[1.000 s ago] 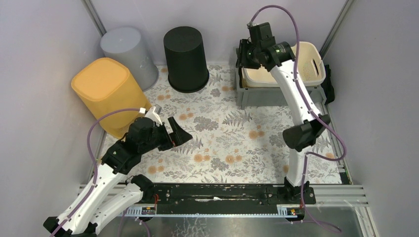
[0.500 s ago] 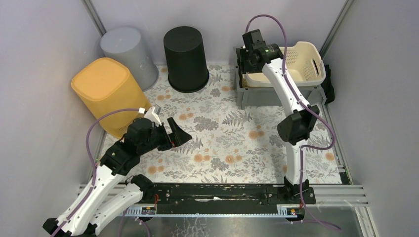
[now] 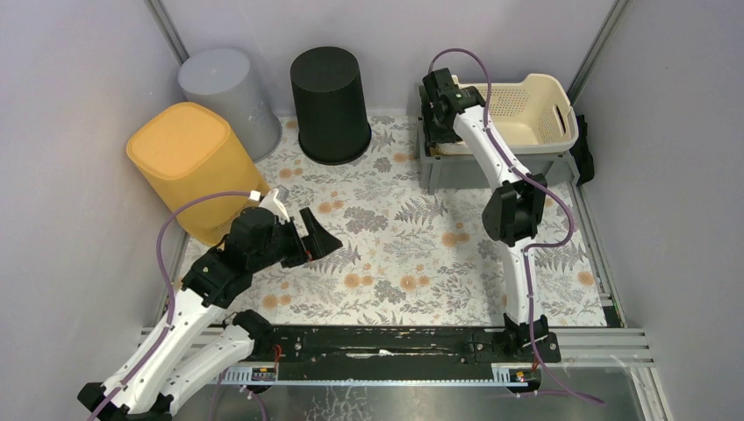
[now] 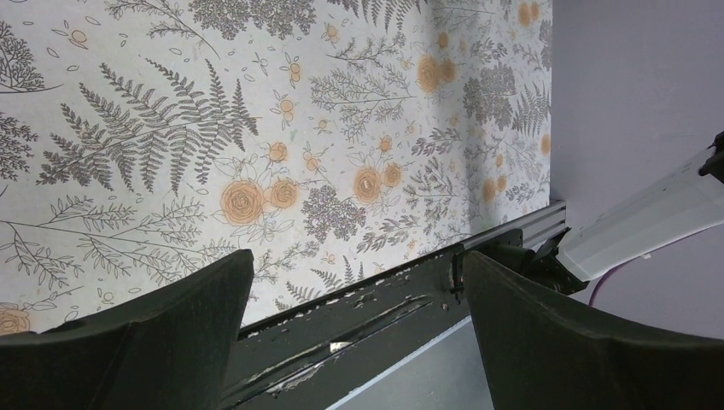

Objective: Turn the large container upside down
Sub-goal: Pick up the container from the container.

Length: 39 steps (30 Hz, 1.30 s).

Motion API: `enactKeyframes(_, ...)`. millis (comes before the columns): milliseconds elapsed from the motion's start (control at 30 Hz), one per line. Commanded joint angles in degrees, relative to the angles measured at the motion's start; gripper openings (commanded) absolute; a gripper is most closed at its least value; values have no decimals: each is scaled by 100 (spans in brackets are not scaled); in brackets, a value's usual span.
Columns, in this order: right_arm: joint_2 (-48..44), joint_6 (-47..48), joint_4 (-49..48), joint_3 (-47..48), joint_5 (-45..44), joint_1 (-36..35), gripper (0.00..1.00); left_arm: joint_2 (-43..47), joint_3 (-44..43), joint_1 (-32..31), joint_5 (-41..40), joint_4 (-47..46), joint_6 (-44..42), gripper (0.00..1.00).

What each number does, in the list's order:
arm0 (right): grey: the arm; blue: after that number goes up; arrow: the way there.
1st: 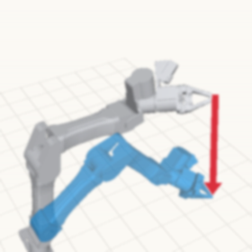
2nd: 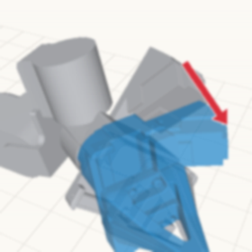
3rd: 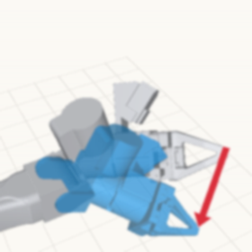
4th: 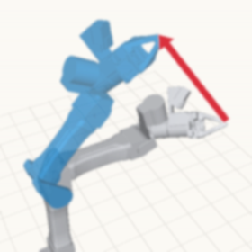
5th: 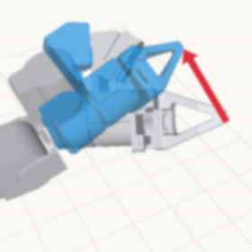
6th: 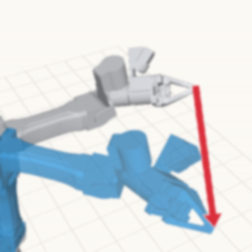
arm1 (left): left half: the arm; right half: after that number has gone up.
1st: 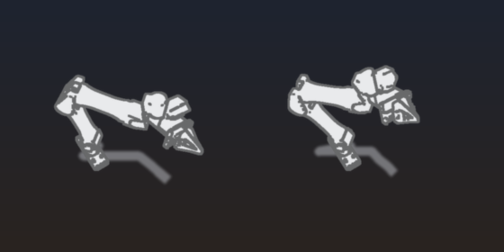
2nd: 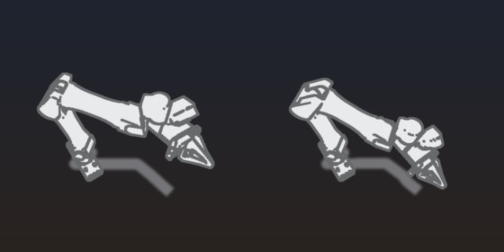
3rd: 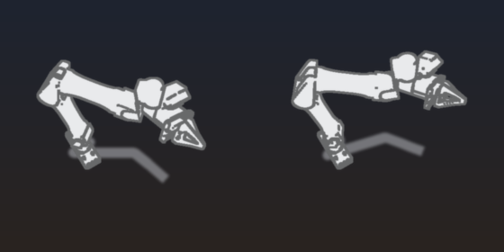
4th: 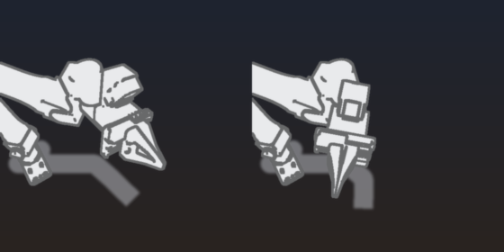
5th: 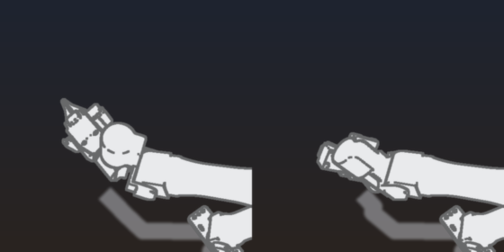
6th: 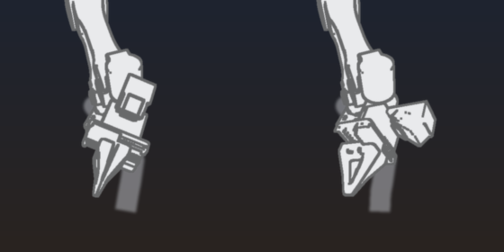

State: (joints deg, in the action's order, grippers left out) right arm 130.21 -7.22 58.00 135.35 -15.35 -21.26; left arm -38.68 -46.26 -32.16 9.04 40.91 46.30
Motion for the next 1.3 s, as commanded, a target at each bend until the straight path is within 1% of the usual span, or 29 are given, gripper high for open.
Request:
enactKeyframes(0, 120, 134, -16, 87, 37, 71, 53, -49, -158, -1, 4, 69, -96, 100)
enactKeyframes(100, 199, 106, -48, 142, 131, 104, 54, -70, -181, -1, -4, 72, -82, 100)
enactKeyframes(333, 319, -107, -272, 303, 518, 191, 61, -67, -147, -1, -13, 108, -51, 100)
enactKeyframes(567, 417, -208, -563, 264, 499, 254, 64, -14, -154, -1, -44, 173, -34, 100)
enactKeyframes(667, 485, -210, -628, 264, 473, 291, 62, -30, -164, -1, -39, 196, -50, 100)
enactKeyframes(867, 610, -218, -670, 218, 521, 332, 52, -100, -190, 0, -28, 203, -60, 100)
enactKeyframes(900, 621, -214, -682, 193, 530, 333, 49, -111, -190, 0, -25, 207, -60, 100)
enactKeyframes(1167, 633, -169, -697, 151, 562, 361, 19, -191, -190, -1, -33, 168, -47, 100)
enactKeyframes(1267, 624, -134, -653, 218, 578, 378, 3, -213, -207, 1, -24, 147, -34, 100)
